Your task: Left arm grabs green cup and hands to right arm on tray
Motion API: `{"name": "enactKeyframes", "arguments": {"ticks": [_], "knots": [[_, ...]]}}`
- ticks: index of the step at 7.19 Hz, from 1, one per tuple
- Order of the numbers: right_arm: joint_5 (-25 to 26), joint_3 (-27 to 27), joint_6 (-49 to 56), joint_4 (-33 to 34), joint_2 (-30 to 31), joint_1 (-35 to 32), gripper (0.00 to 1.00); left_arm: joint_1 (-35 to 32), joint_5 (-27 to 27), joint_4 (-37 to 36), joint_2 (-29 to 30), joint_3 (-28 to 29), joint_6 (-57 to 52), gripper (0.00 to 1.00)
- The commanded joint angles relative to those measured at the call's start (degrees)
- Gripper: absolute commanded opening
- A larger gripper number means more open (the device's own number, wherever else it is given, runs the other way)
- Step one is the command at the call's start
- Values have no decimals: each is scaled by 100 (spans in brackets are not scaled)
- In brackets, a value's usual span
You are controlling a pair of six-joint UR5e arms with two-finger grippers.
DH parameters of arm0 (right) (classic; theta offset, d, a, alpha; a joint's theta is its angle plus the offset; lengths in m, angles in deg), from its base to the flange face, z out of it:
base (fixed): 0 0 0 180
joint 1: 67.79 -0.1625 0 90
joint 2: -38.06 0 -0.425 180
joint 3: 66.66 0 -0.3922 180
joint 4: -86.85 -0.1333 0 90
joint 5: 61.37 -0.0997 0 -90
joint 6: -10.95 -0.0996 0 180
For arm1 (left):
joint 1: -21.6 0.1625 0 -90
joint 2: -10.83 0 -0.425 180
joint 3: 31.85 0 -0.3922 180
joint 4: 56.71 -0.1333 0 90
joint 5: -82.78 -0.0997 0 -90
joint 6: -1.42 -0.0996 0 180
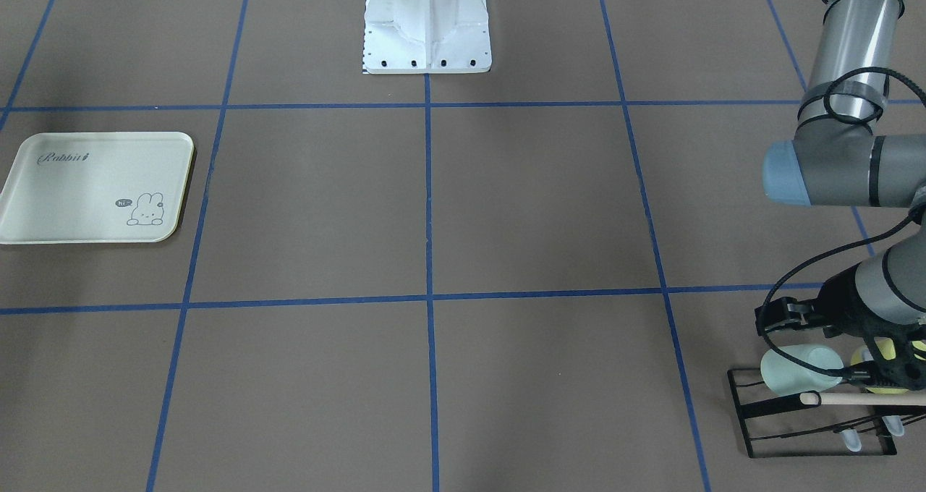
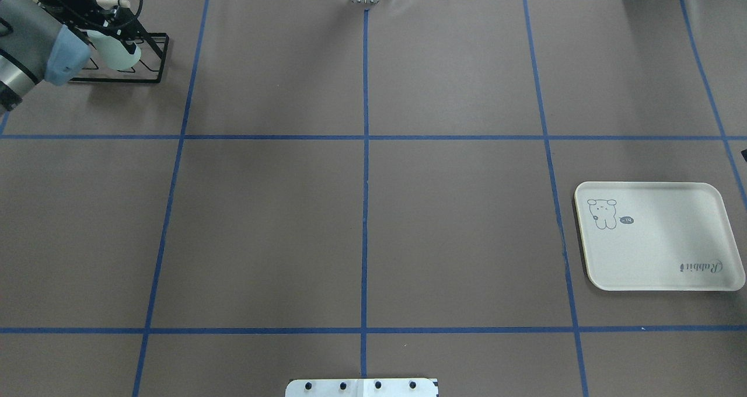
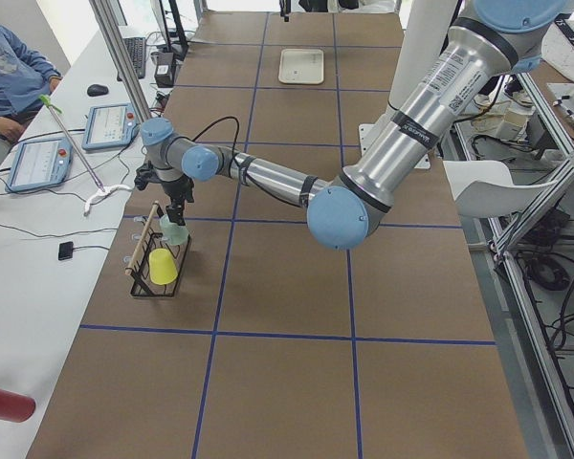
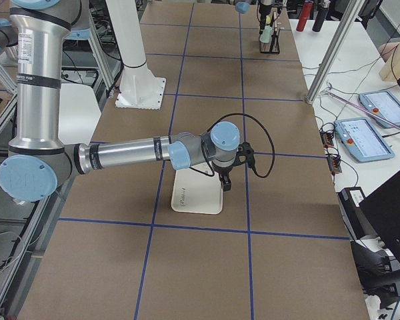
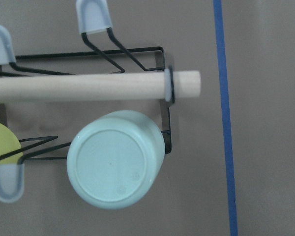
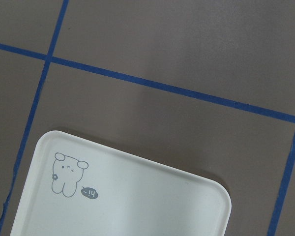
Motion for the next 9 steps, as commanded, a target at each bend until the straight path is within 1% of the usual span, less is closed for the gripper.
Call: {"name": "enactKeyframes", "arguments": {"ticks": [1,4,6,7,9], "knots": [[-10,-2,-7,-1,0,-2,100,-66,-2,67,-3,86,49,98],[-10,7,-7,-1,9,-2,100,-67,-11,66,31,288,41,98],[-10,7,1,-1,9,-2,100,-67,-11,110,180,533,41,98],[-10,7,1,-1,9,-2,100,-67,-11,119,233,552,84,98],[-10,7,-7,-1,9,-2,100,-67,-387,154,374,701,76,97]]}}
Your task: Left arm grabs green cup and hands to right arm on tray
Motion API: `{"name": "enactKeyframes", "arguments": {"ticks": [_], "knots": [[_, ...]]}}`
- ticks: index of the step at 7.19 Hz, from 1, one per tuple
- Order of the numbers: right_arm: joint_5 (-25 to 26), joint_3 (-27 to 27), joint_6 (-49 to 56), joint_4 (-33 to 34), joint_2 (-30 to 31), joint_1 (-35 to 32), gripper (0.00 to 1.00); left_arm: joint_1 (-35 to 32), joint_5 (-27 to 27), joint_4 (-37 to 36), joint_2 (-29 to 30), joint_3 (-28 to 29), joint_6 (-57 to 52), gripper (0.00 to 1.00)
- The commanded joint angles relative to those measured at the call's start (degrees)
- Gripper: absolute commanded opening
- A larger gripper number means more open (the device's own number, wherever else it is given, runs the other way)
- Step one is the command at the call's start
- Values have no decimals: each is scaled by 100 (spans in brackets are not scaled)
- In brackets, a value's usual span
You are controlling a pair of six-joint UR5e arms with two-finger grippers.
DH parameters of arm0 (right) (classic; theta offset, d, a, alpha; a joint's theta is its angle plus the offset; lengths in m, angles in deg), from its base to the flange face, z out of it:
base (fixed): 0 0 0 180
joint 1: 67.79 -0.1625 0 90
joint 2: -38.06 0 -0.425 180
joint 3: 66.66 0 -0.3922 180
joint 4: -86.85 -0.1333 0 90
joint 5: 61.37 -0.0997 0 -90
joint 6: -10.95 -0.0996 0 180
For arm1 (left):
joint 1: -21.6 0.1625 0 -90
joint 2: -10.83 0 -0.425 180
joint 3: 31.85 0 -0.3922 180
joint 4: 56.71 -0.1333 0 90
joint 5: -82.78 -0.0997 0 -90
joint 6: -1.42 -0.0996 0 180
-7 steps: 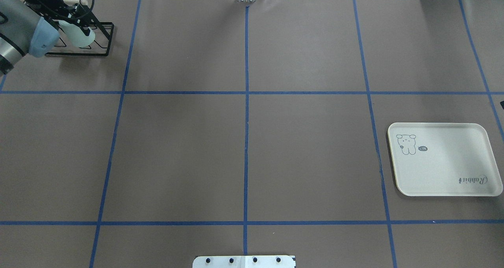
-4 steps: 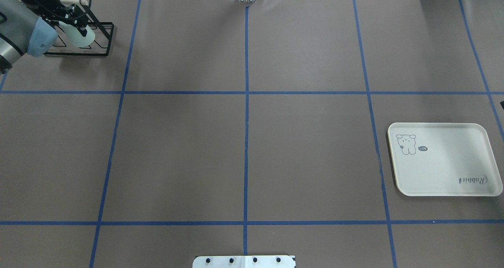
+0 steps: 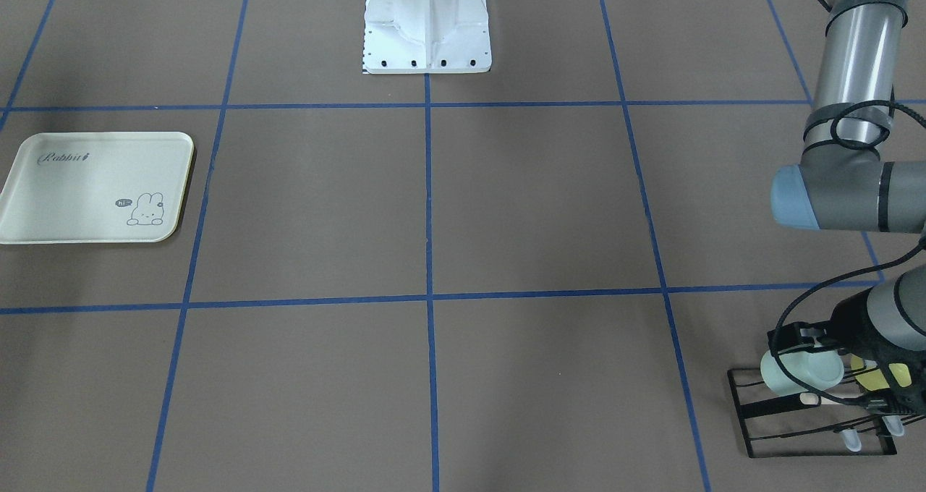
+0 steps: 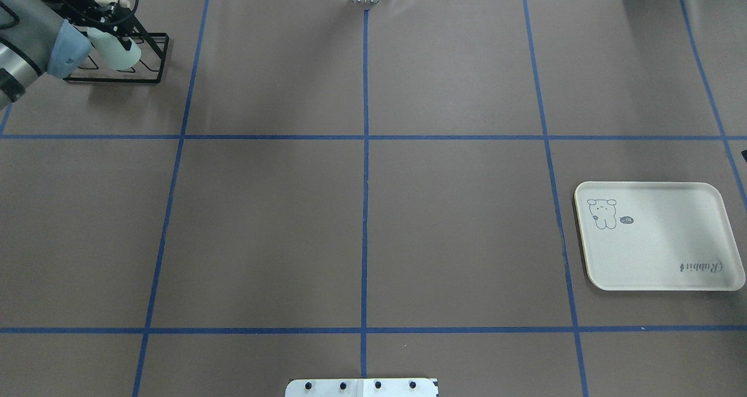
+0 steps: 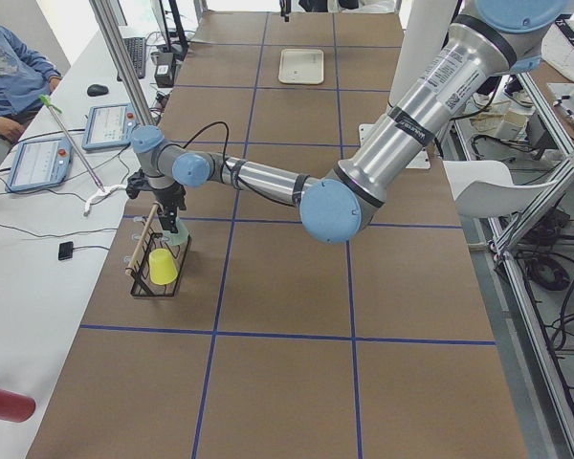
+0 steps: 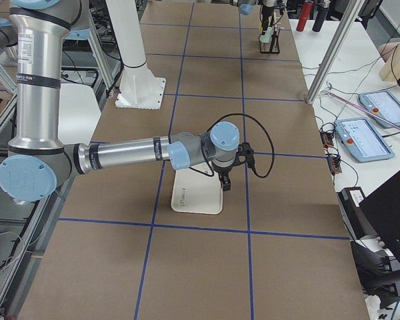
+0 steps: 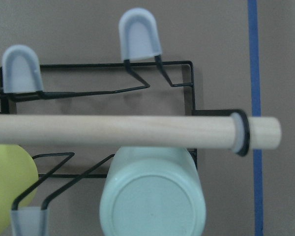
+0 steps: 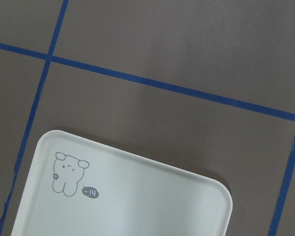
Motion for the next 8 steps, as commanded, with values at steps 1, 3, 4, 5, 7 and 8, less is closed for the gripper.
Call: {"name": "enactKeyframes", "arguments": {"ticks": [1,3,4,5,7,8], "knots": [[0,2,-7,0,0,0,100,-9,-205,18,65,66,-27,97],[0,20,-7,0,-9,0,100,0,-213,44,65,75,-1,97],[-9,29,-7,0,-9,0,100,0,-213,209,74,197,8,97],[-9,37,-7,0,-9,0,100,-9,-213,298,74,267,8,96],[0,29,-7,0,-26,0,100,0,-213,281,126,268,43,83],[-9,29,-7,0,-26,0,100,-9,-205,281,135,259,52,53]]}}
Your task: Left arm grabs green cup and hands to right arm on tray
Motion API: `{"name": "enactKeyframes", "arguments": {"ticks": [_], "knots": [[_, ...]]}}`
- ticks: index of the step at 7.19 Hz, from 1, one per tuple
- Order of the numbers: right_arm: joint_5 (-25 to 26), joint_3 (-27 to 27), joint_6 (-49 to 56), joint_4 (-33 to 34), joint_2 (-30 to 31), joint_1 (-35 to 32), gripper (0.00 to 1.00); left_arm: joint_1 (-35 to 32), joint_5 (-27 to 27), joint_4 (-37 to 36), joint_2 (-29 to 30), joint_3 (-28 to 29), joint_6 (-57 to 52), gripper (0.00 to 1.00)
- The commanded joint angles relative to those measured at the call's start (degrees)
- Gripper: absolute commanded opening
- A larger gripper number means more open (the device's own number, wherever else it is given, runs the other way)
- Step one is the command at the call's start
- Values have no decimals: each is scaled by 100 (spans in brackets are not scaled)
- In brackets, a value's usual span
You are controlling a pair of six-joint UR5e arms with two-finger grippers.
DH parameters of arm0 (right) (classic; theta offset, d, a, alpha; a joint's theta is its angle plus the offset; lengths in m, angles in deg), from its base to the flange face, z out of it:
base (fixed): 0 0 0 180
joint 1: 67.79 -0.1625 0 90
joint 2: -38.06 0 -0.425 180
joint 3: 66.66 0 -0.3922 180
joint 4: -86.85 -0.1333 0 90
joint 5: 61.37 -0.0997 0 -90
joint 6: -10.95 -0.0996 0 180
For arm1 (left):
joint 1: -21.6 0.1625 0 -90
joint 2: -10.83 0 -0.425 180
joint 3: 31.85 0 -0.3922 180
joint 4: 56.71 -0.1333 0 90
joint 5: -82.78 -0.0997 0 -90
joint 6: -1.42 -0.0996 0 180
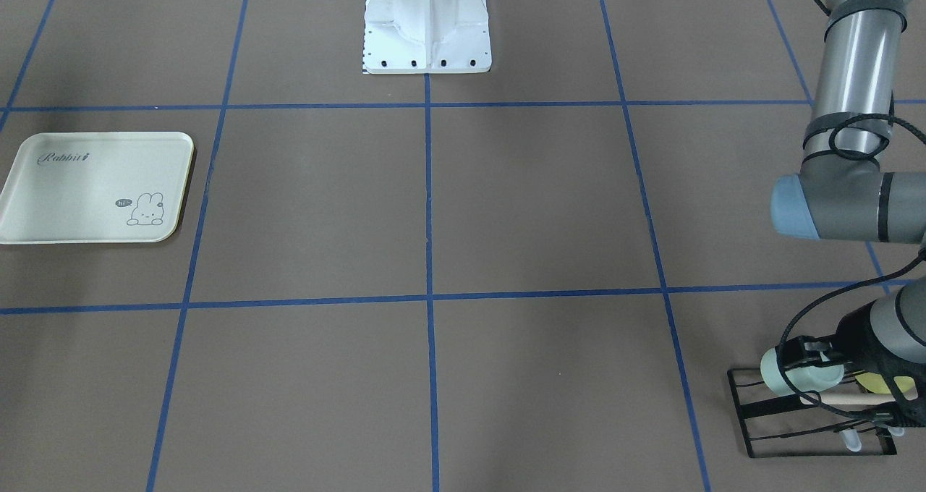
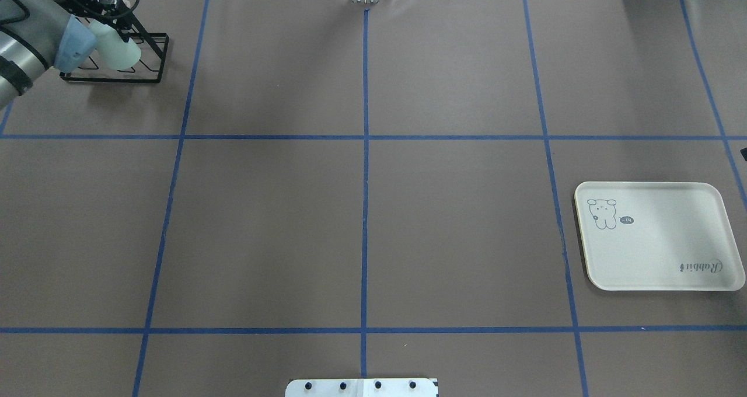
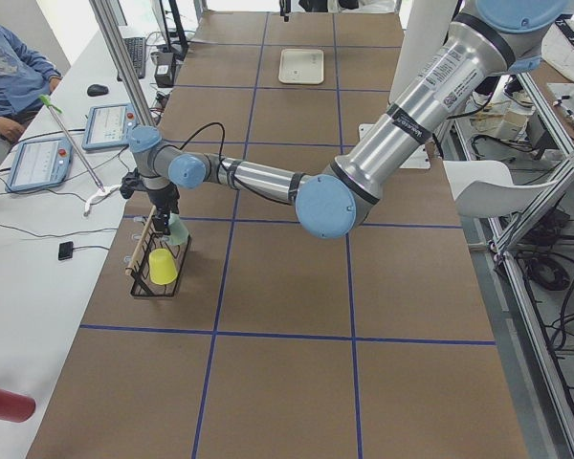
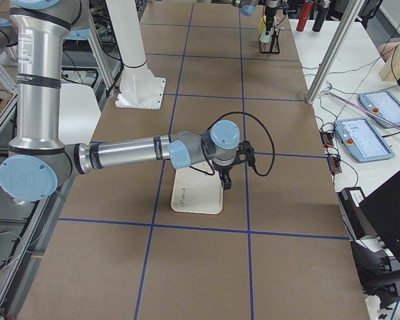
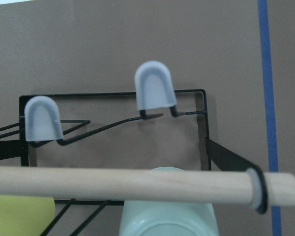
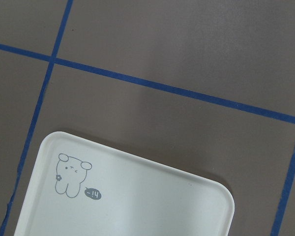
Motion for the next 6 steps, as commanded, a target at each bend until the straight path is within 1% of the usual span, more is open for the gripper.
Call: {"name": "enactKeyframes", "arguments": {"ticks": [1,2,3,5,6], "knots": [[-4,-12,0,0,-13,9,100,3,7,-43,64,-27,32,17],[5,-30,0,0,-13,17,100,-32,7,-61,108,-45,33,0],[5,-30,9,0,-13,35,100,-232,68,-192,109,-210,15,0],[23,-30,0,0,-22,96,100,-340,60,-1251,30,-1174,-55,0],[31,-47,9,0,-48,97,100,-349,60,-1535,-75,-1562,-64,0]]}}
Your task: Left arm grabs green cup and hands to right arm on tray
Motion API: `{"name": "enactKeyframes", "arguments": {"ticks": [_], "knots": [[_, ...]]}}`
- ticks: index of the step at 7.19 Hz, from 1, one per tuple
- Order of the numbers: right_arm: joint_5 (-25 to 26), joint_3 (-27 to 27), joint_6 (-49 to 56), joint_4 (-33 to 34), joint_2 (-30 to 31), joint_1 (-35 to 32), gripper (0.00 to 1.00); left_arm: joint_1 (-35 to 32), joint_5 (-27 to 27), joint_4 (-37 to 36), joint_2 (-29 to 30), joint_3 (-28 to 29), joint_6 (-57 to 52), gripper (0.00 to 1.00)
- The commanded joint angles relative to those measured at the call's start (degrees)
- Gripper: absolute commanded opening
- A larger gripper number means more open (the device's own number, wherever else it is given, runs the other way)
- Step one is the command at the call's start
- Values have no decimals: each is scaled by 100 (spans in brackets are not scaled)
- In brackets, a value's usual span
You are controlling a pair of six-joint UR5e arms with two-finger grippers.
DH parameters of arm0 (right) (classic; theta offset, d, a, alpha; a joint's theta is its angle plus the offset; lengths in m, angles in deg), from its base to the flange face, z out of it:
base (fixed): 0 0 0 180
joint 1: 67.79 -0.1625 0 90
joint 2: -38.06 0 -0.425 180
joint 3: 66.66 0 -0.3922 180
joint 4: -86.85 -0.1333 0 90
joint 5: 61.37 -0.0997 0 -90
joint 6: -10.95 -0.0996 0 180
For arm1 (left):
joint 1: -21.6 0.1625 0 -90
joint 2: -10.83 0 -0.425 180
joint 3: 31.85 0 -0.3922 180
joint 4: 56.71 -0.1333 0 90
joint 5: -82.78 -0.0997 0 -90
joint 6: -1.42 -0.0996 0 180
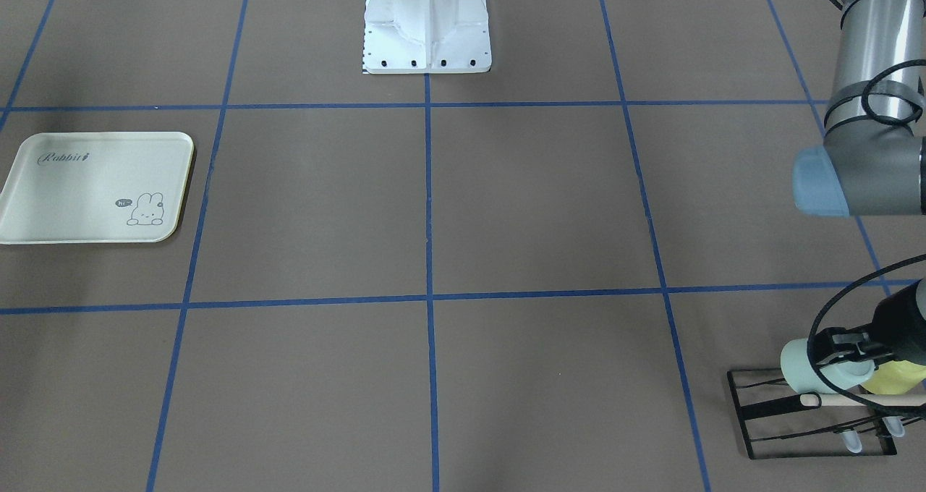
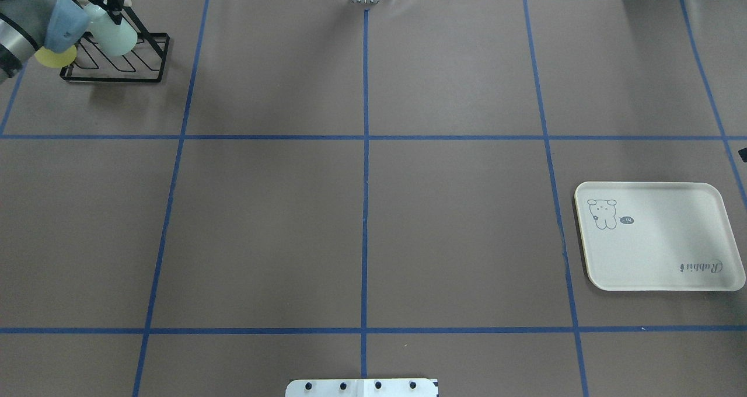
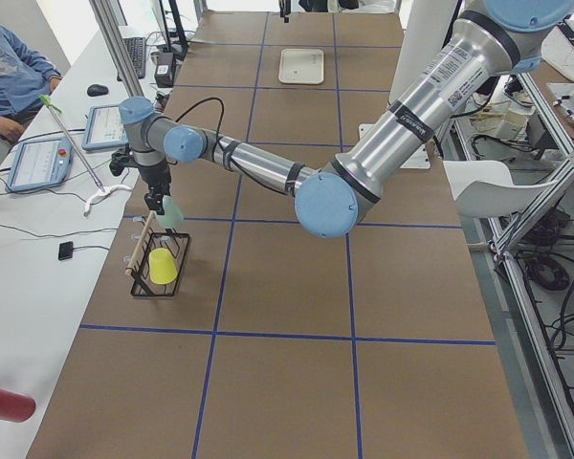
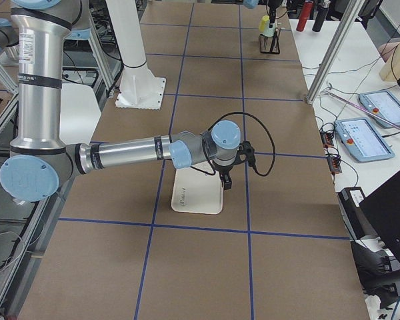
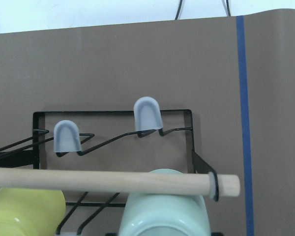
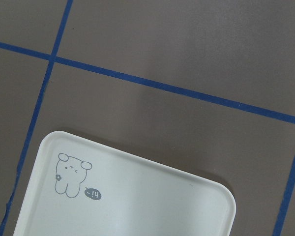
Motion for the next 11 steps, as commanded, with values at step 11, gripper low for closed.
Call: {"name": "enactKeyframes", "arguments": {"ticks": [11], "knots": [[-6,14,-3512,-1002,-1256,1043,99,2217,756,514,322,-3388,6648,0]]}}
